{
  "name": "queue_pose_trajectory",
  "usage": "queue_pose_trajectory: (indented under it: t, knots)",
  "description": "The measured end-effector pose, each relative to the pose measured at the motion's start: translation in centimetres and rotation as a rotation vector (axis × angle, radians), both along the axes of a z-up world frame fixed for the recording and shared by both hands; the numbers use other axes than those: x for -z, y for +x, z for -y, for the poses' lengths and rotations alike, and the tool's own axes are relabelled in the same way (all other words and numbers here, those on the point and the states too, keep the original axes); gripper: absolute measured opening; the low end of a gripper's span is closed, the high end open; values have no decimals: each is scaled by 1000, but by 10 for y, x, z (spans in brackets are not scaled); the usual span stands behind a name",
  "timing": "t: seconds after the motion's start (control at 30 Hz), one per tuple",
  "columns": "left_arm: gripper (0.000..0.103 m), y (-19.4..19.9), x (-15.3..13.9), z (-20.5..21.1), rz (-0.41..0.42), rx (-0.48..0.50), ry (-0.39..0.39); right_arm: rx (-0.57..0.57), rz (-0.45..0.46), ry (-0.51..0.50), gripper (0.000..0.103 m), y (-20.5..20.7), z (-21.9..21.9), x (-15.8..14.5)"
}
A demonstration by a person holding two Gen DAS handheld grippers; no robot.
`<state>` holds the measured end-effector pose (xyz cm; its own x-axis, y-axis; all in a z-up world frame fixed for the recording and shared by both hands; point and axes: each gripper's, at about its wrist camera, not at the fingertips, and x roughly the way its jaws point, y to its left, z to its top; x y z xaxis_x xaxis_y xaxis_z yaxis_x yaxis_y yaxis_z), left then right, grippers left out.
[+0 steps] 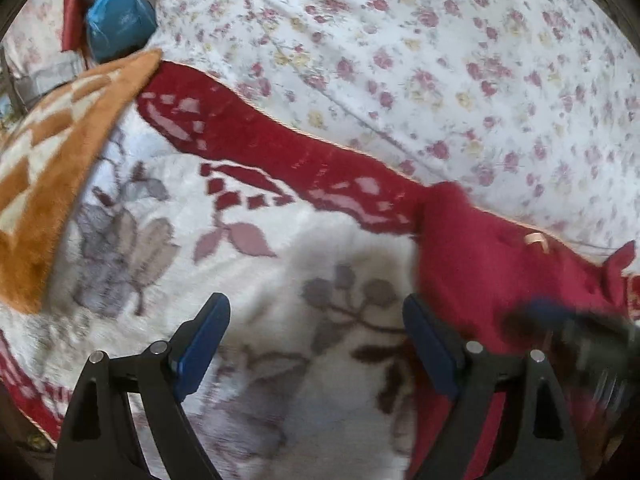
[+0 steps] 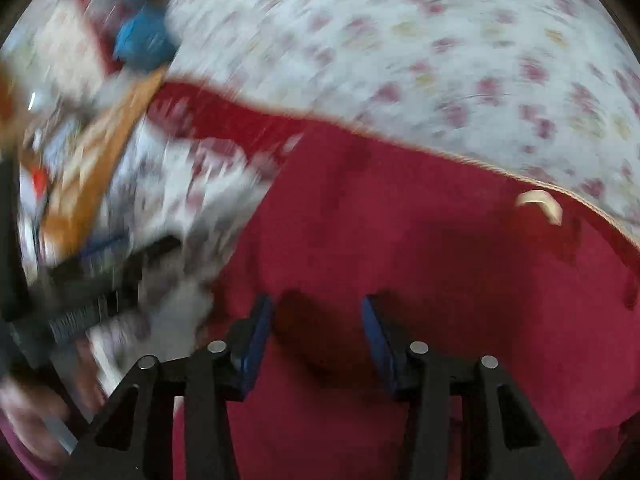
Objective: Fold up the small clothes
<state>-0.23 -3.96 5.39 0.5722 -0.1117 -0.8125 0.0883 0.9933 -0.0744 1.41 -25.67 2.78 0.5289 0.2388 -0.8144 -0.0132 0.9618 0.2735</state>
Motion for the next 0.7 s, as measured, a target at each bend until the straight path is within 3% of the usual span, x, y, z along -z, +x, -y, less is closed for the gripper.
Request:
queue_pose_trajectory:
  t: [0.13,0.27,0.4,0.6,0.7]
  knots:
    - [87,-1,6,19,0,44,52,38,39,-37,61,36,8,-8]
    - [87,5,26,31,-44,56,170,-54,-26,-153,62,77,-22,21]
    - [87,10,31,27,-60,38,174,18,-43,-240,58,99,-30,53]
    - [87,10,27,28,-52,36,167,34,-13,-175,58,66,-1,26]
    - [87,6,21,30,-30,39,168,47,8,-176,67,38,17,12]
